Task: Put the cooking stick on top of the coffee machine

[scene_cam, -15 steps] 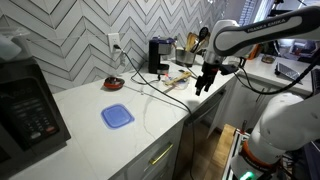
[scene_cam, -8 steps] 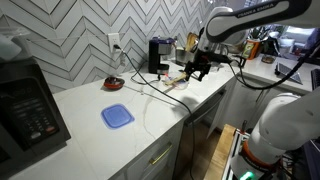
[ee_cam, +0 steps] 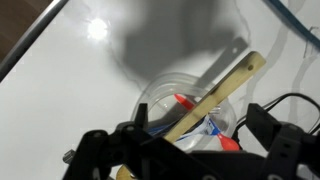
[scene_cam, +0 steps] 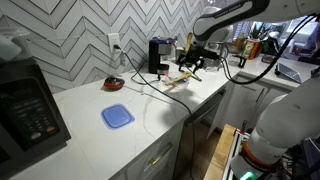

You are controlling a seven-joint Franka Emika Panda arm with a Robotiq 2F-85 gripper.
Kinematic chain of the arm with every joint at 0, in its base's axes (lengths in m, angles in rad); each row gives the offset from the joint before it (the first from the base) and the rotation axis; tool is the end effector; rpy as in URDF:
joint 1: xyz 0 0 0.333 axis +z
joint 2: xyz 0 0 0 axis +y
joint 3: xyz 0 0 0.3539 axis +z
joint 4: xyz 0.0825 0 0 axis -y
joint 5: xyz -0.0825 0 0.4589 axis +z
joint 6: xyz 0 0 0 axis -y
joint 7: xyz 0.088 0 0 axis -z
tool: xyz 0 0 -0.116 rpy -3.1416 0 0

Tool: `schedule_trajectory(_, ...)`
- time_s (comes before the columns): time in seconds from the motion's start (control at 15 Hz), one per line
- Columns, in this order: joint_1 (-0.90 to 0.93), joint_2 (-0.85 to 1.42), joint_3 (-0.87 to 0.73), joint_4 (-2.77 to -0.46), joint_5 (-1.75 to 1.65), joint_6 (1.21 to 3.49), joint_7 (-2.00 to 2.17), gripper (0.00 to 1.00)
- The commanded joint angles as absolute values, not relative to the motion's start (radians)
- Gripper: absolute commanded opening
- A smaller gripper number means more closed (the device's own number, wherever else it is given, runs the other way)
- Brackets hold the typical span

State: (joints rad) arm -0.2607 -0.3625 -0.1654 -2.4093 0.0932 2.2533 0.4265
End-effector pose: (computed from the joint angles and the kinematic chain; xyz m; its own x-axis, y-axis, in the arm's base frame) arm 0.4630 -0.2088 0.4585 0.6077 -0.7852 0.1189 -0.7580 -0.6181 -0.2083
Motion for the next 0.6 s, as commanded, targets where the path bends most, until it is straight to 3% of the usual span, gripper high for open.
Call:
schedule_trajectory(0.0,-0.307,-0.278,-0.125,-2.404,0.071,2.338,0.623,1.00)
schedule_trajectory(0.2,-0.321,-0.223,-0.116,-2.388,0.050,2.374,0.791,1.00)
schedule_trajectory(0.53,-0.314,-0.132,-0.121,-2.335,0.018,2.400,1.089,0.77)
